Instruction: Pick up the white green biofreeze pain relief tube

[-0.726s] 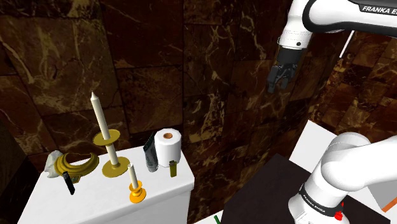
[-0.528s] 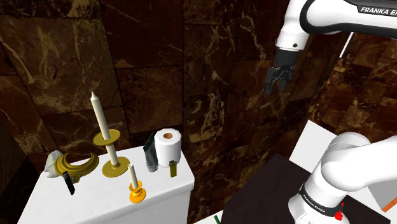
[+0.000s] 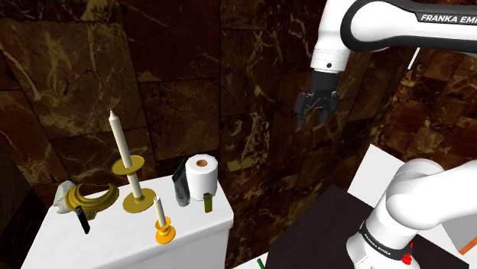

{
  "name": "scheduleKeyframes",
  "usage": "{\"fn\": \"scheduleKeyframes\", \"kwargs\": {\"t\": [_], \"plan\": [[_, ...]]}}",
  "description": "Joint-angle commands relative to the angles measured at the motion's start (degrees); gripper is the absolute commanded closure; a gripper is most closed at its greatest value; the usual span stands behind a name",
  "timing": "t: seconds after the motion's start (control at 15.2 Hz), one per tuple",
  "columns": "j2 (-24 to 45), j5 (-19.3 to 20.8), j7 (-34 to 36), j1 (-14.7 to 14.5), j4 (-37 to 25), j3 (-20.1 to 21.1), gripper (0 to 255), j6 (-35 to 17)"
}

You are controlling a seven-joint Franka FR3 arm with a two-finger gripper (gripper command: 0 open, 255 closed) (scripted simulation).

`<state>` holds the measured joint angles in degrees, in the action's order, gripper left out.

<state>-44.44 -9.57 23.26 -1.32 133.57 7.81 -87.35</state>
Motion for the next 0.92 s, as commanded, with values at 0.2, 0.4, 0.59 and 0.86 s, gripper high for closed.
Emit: {"fn": "scheduleKeyframes", "kwargs": {"t": [0.2, 0.4, 0.59, 0.86], "plan": [[4.41, -5.93, 11.32, -0.19, -1.4, 6.88, 0, -2.89], [8.15, -8.74, 17.69, 0.01, -3.22, 10.79, 0, -5.07], [12.58, -10.91, 24.03, 0.4, -5.69, 14.63, 0, -7.48], [19.49, -12.53, 32.58, 1.21, -9.98, 19.68, 0, -10.95]]}}
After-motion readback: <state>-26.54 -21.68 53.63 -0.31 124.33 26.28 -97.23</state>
